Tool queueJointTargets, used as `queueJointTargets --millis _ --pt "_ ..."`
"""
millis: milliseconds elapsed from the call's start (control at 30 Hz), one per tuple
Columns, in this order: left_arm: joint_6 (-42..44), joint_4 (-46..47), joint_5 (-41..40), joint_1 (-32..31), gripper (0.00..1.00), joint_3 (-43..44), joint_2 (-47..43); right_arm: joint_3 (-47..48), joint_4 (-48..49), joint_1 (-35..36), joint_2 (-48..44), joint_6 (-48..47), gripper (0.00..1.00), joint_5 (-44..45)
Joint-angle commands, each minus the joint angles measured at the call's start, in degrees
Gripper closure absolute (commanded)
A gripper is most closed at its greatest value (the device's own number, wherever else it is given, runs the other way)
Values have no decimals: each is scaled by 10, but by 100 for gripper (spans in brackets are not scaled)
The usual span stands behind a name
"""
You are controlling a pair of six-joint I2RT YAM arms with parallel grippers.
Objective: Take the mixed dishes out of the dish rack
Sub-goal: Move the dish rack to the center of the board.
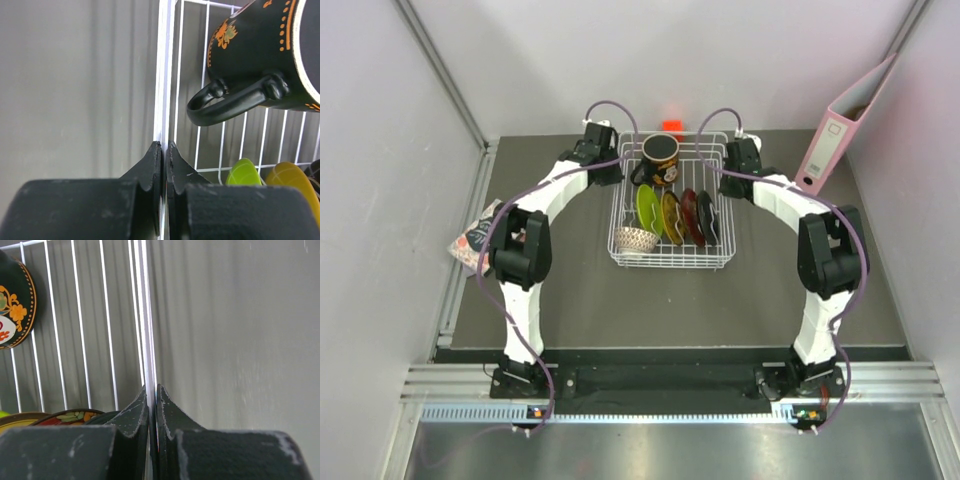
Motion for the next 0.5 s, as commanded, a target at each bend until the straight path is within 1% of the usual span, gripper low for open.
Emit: queueJointTargets --millis 0,133,233,367,400,433,467 --pt "-50 -2 34 14 100 51 70 68 -8 -26 61 64 100 3" --pt "-50 6 29 16 100 81 101 131 -23 -28 103 60 100 0" --pt "-59 17 47 16 100 72 101 132 -18 -20 110 63 100 -5" --pt "-61 33 50 15 100 46 81 119 -12 -17 89 57 99 3" --pt "-58 35 48 15 100 41 70 118 -12 -17 78 55 92 7" --pt "-58 37 44 15 100 31 64 116 -10 -17 71 52 87 7" --pt "-58 37 39 15 96 27 58 113 -8 -16 58 51 82 9"
